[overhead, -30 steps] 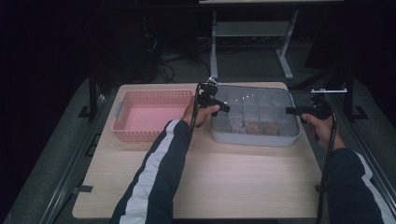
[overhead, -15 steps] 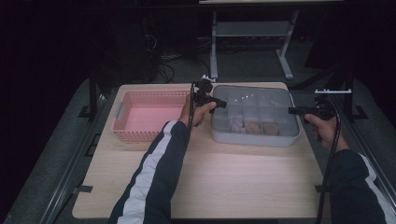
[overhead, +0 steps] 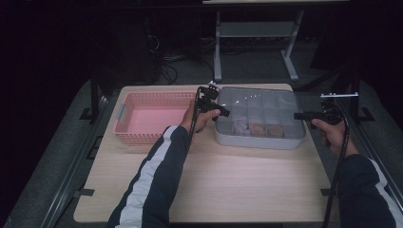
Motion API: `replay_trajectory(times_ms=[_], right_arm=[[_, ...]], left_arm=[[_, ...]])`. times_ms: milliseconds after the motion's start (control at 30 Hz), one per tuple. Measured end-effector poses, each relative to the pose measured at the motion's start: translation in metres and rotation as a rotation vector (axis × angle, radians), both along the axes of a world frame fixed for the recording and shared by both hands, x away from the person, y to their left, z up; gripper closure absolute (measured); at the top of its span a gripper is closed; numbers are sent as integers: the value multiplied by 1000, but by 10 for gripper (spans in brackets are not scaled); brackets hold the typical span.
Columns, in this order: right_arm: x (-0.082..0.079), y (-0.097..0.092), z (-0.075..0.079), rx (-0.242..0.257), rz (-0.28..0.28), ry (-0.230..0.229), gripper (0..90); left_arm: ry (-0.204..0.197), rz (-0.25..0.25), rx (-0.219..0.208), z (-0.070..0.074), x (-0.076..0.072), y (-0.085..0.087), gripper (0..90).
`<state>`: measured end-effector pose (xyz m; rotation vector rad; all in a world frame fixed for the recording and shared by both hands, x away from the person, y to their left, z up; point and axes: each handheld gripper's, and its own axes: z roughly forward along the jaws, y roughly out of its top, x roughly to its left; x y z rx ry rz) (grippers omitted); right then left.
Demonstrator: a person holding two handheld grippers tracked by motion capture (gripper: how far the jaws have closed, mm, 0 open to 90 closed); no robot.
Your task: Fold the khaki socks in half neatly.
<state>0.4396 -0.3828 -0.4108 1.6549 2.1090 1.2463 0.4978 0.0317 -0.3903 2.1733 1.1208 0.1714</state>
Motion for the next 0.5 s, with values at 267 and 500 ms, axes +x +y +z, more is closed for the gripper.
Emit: replay_trajectory(times_ms=[267,500], right_arm=[[-1,0,-1,-1,3,0,388],[-2,1,-1,-31,7,1,388]], left_arm=[[-11,1,-22,1,1,5,225],[25,-18,-26,-4,0,11,213]])
